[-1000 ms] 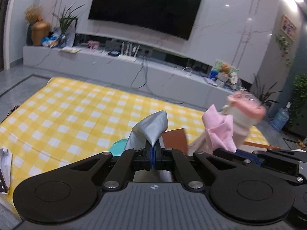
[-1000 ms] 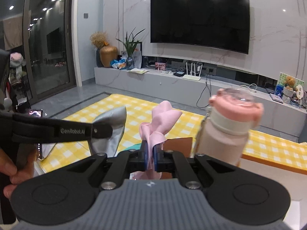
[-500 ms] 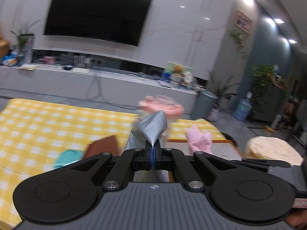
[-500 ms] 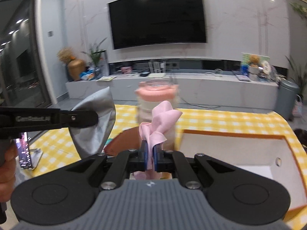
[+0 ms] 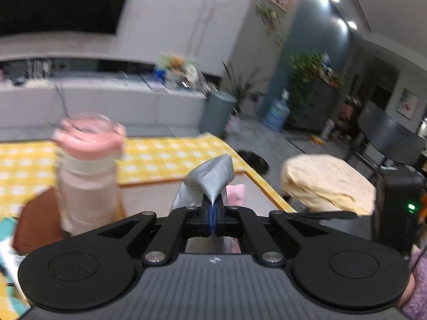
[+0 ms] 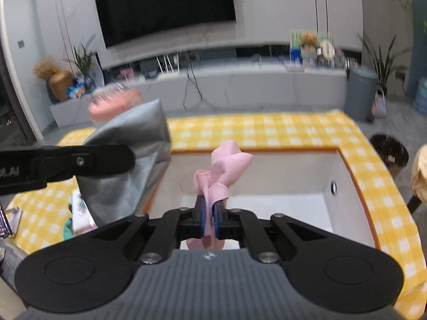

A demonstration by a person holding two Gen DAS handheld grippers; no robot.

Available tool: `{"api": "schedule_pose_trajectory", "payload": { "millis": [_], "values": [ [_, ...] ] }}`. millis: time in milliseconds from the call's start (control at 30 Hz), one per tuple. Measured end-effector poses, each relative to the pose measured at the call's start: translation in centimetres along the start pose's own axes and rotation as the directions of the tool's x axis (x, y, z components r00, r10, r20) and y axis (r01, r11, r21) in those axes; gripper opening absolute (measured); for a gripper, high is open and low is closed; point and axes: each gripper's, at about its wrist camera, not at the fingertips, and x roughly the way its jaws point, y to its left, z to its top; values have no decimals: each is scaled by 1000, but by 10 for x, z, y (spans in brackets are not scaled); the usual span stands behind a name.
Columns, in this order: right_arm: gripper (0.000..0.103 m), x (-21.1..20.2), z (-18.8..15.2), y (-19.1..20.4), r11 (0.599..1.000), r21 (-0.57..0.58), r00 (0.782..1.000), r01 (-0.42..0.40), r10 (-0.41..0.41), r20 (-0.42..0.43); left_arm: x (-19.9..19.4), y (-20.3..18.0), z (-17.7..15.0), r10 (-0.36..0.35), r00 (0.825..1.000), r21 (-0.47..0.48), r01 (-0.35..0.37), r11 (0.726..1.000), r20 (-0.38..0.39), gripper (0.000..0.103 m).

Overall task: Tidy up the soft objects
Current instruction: 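Carry the grey and pink cloths over the white box with both tools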

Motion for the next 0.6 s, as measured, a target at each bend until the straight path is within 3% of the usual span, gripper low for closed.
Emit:
{"api": "schedule_pose_trajectory", "payload": {
  "millis": [100, 233, 400, 600],
  "values": [
    [4, 16, -1, -19, 999, 40, 996, -7, 10, -87, 28, 1, -2, -36, 996, -19, 35, 999, -85, 0],
    [4, 38, -6, -36, 1000, 24, 983, 3, 1, -184, 65, 15, -11, -26, 977, -54, 15, 998, -212, 0],
    [4, 65, -16, -53, 999, 47, 957, 9, 5, -289, 99, 31, -29, -32, 940, -97, -1, 995, -338, 0],
    [5, 90, -23, -58, 999, 42, 922, 10, 7, -387, 120, 37, -37, -14, 900, -77, -22, 997, -436, 0]
  ]
}}
